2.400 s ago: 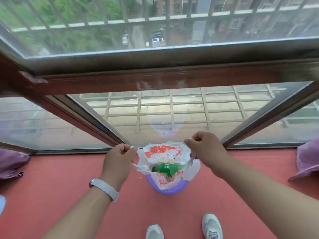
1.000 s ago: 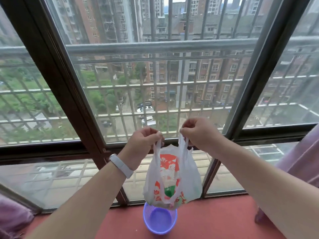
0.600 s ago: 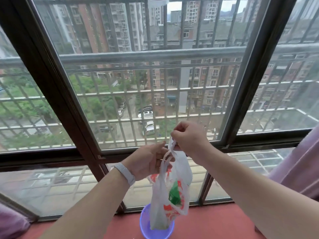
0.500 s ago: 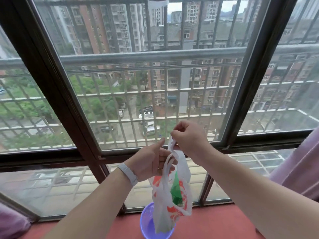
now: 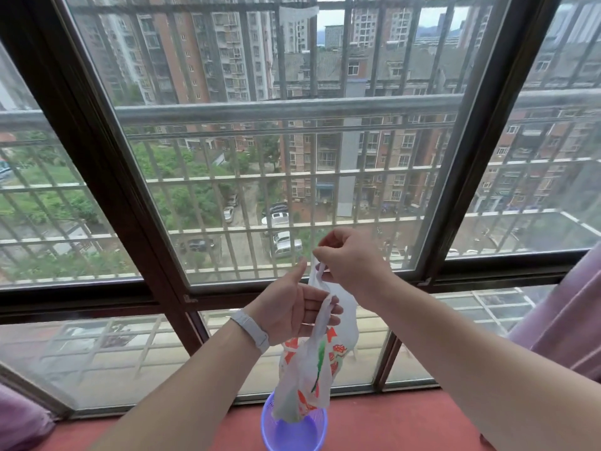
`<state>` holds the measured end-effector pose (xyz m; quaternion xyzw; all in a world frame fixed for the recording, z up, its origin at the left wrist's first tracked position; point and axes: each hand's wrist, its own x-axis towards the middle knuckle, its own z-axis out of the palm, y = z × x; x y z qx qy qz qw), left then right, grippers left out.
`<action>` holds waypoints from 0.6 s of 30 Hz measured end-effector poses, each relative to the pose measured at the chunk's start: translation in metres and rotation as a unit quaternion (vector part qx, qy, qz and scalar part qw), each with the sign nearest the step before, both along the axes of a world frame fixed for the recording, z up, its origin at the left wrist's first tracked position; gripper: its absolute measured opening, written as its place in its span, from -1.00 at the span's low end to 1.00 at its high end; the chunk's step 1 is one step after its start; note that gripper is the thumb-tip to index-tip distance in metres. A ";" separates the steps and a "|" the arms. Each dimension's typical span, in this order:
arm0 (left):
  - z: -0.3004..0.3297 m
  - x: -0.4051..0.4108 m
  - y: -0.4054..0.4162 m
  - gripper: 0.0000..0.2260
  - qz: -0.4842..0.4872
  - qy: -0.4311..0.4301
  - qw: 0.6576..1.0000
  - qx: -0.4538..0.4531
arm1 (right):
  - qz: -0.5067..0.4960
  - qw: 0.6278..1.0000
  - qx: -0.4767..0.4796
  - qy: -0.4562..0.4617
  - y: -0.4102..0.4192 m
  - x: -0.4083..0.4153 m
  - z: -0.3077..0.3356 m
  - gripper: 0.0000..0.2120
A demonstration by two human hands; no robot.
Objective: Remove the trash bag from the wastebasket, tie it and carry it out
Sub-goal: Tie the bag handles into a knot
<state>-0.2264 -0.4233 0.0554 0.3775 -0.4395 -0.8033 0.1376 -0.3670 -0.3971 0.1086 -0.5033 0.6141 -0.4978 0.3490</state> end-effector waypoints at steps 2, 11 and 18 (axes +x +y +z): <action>0.001 -0.005 0.000 -0.27 0.022 -0.017 1.000 -0.011 | 0.025 1.000 0.011 0.012 0.004 0.005 0.002 -0.87; 0.008 -0.002 -0.003 -0.60 0.066 0.010 0.994 -0.087 | 0.145 0.973 0.011 0.177 0.024 0.010 -0.004 -0.84; 0.013 0.004 -0.008 -0.81 0.074 0.031 0.995 -0.053 | 0.082 0.976 -0.014 0.201 0.016 -0.013 -0.019 -0.98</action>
